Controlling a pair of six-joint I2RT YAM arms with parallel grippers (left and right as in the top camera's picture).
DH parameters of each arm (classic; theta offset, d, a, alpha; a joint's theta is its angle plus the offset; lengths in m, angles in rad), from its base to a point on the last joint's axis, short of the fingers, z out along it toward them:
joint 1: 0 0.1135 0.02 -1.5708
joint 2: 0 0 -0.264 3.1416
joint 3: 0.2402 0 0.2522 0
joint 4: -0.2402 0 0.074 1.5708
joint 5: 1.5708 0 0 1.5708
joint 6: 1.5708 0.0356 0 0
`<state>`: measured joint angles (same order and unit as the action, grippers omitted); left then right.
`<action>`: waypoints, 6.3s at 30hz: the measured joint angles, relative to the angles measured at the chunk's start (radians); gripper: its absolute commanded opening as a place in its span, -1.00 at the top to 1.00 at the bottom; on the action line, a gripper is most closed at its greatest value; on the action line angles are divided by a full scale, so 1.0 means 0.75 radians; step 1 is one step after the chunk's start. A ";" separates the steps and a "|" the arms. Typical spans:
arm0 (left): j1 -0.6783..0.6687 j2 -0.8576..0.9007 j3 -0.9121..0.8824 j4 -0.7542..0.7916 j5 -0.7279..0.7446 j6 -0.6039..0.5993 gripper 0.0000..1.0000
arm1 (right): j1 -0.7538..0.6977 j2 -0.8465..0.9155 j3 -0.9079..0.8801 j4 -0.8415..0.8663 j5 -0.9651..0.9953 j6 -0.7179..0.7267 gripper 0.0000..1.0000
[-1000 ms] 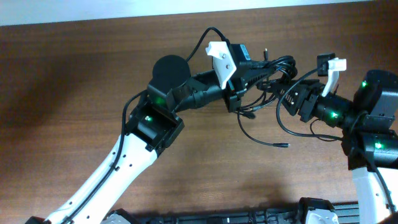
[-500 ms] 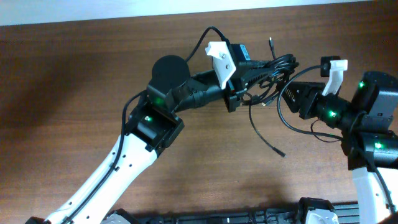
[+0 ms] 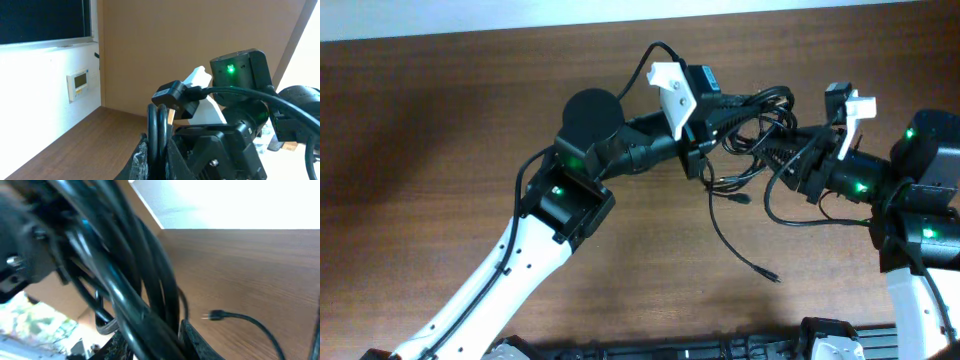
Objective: Untangle cables
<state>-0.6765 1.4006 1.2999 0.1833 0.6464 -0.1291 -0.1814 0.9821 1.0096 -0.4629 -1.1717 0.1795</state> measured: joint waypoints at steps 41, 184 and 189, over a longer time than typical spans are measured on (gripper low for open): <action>-0.075 -0.003 0.000 -0.054 -0.172 -0.051 1.00 | 0.000 0.019 0.001 0.100 -0.101 0.280 0.92; 0.058 -0.122 0.012 -0.704 0.108 0.409 1.00 | 0.000 -0.219 0.005 -0.504 0.251 -1.209 0.51; 0.058 -0.122 0.009 -0.515 0.094 0.316 1.00 | 0.000 -0.219 0.006 -0.572 0.171 -1.213 0.67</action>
<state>-0.6331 1.3090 1.3067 -0.2031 0.7166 0.1078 -0.1814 0.8177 1.0138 -0.8917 -1.0435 -0.7303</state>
